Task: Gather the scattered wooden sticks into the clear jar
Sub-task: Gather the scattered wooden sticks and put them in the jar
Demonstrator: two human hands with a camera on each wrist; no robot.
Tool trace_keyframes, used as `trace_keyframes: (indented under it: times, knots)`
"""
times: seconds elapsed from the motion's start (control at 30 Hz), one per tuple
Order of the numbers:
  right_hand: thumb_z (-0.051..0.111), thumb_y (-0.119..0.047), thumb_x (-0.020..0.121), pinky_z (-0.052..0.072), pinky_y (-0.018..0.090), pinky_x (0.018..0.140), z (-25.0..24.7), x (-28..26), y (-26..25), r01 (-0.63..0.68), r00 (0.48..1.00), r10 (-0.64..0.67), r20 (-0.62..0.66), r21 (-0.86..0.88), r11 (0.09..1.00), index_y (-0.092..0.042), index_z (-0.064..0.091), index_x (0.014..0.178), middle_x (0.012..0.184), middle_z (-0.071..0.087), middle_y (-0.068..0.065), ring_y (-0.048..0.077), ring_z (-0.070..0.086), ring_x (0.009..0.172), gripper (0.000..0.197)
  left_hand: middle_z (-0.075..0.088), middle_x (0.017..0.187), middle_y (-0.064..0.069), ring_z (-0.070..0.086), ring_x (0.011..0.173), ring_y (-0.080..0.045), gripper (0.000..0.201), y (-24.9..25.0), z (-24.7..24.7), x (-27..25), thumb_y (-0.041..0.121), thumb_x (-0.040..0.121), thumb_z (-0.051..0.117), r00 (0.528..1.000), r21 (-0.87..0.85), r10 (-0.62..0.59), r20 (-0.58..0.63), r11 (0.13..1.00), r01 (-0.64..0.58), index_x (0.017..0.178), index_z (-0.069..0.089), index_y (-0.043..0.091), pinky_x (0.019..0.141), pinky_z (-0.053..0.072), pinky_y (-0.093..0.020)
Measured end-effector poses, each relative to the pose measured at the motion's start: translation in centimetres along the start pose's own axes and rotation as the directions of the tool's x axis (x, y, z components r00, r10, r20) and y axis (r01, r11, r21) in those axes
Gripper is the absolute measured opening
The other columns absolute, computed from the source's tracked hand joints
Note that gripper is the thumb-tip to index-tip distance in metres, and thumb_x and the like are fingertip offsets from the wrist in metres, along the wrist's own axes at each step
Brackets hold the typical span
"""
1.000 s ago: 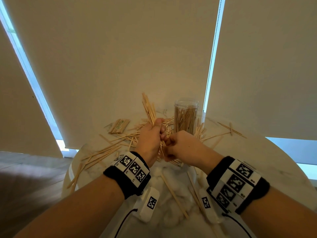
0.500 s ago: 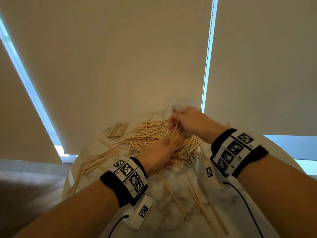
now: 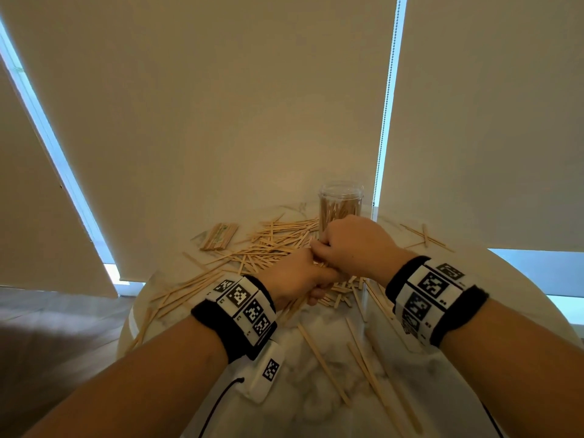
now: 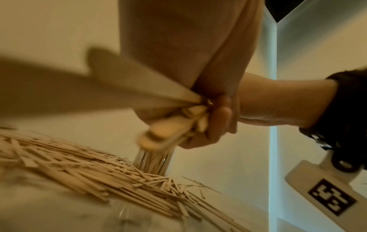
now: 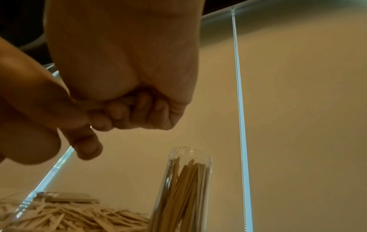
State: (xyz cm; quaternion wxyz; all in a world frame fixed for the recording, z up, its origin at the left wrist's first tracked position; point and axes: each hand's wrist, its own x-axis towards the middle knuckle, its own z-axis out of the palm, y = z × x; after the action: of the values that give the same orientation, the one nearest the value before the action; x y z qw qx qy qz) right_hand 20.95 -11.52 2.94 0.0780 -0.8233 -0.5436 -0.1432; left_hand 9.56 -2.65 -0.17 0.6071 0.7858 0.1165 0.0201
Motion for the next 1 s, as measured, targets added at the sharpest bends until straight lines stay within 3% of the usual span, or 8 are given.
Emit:
trace_keyframes:
  times: [0.1, 0.23, 0.33, 0.47, 0.63, 0.73, 0.83, 1.0]
  knots:
    - [0.044, -0.04, 0.096, 0.033, 0.025, 0.048, 0.3, -0.4, 0.8, -0.019, 1.0, 0.02, -0.02, 0.035, 0.999, -0.018, 0.055, 0.052, 0.047, 0.046, -0.002, 0.01, 0.044, 0.044, 0.05, 0.058, 0.068, -0.007, 0.054, 0.056, -0.018, 0.027, -0.3, -0.2, -0.1, 0.017, 0.094, 0.073, 1.0, -0.044, 0.002, 0.027, 0.999, -0.001, 0.117, 0.061, 0.012, 0.054, 0.049, -0.031]
    - [0.042, -0.04, 0.097, 0.037, 0.025, 0.049, 0.0, -1.0, 3.0, -0.161, 0.974, 0.173, -0.148, 0.086, 0.983, -0.016, 0.062, 0.056, 0.049, 0.052, -0.002, 0.011, 0.048, 0.045, 0.051, 0.077, 0.09, -0.011, 0.074, 0.084, -0.029, 0.049, -0.6, -1.0, -0.4, 0.063, 0.098, 0.049, 0.991, -0.013, -0.123, -0.058, 0.992, 0.123, 0.109, 0.062, 0.017, 0.083, 0.059, -0.041]
    - [0.041, -0.037, 0.095, 0.042, 0.026, 0.051, -0.4, -1.4, 4.7, -0.284, 0.923, 0.319, -0.214, 0.179, 0.942, -0.011, 0.063, 0.057, 0.05, 0.055, 0.002, 0.016, 0.048, 0.043, 0.051, 0.079, 0.102, -0.012, 0.076, 0.098, -0.03, 0.063, -1.3, -2.1, -0.2, 0.073, 0.096, 0.037, 0.96, -0.253, -0.227, -0.164, 0.95, 0.182, 0.111, 0.062, 0.016, 0.092, 0.059, -0.047]
    - [0.04, -0.037, 0.097, 0.047, 0.028, 0.053, -0.1, -1.4, 3.8, -0.318, 0.892, 0.376, -0.251, 0.243, 0.917, -0.014, 0.065, 0.058, 0.052, 0.057, 0.003, 0.015, 0.051, 0.046, 0.051, 0.075, 0.102, -0.022, 0.076, 0.077, -0.03, 0.06, -0.8, -1.5, 0.2, 0.063, 0.102, 0.038, 0.966, -0.599, -0.198, -0.169, 0.799, 0.059, 0.107, 0.062, 0.008, 0.069, 0.063, -0.037]
    - [0.039, -0.046, 0.101, 0.04, 0.025, 0.054, 1.0, -1.0, 1.7, -0.227, 0.943, 0.288, -0.164, 0.313, 0.922, -0.017, 0.061, 0.06, 0.052, 0.057, -0.001, 0.012, 0.054, 0.049, 0.055, 0.072, 0.075, -0.012, 0.053, 0.04, -0.007, 0.038, 0.1, -0.7, 1.3, 0.042, 0.104, 0.054, 0.912, -0.478, -0.212, -0.35, 0.878, 0.021, 0.106, 0.068, 0.006, 0.035, 0.042, -0.014]
    - [0.034, -0.051, 0.1, 0.039, 0.026, 0.053, 1.1, -1.0, 1.0, -0.237, 0.949, 0.272, -0.161, 0.208, 0.949, -0.02, 0.052, 0.056, 0.052, 0.052, -0.003, 0.014, 0.052, 0.05, 0.056, 0.071, 0.071, -0.008, 0.047, 0.039, -0.005, 0.031, -0.5, -1.3, 1.7, 0.036, 0.102, 0.061, 0.898, -0.448, -0.194, -0.395, 0.894, -0.003, 0.116, 0.069, 0.009, 0.033, 0.036, -0.014]
    - [0.028, -0.053, 0.097, 0.04, 0.027, 0.053, 1.5, -0.9, 0.9, -0.301, 0.922, 0.316, -0.226, 0.098, 0.949, -0.021, 0.059, 0.064, 0.057, 0.056, -0.003, 0.015, 0.054, 0.053, 0.056, 0.069, 0.081, -0.006, 0.055, 0.044, -0.007, 0.033, -0.6, -0.9, 2.0, 0.037, 0.101, 0.062, 0.881, -0.399, -0.154, -0.447, 0.916, -0.042, 0.117, 0.069, 0.009, 0.036, 0.041, -0.016]
    - [0.034, -0.051, 0.098, 0.037, 0.027, 0.053, 2.0, -0.1, 1.7, -0.357, 0.913, 0.392, -0.113, 0.246, 0.901, -0.018, 0.051, 0.061, 0.056, 0.052, -0.002, 0.015, 0.05, 0.051, 0.053, 0.065, 0.07, -0.003, 0.051, 0.04, -0.004, 0.044, -0.5, -1.1, 2.6, 0.048, 0.098, 0.063, 0.856, -0.144, -0.068, -0.513, 0.99, -0.008, 0.113, 0.072, 0.007, 0.04, 0.04, -0.019]
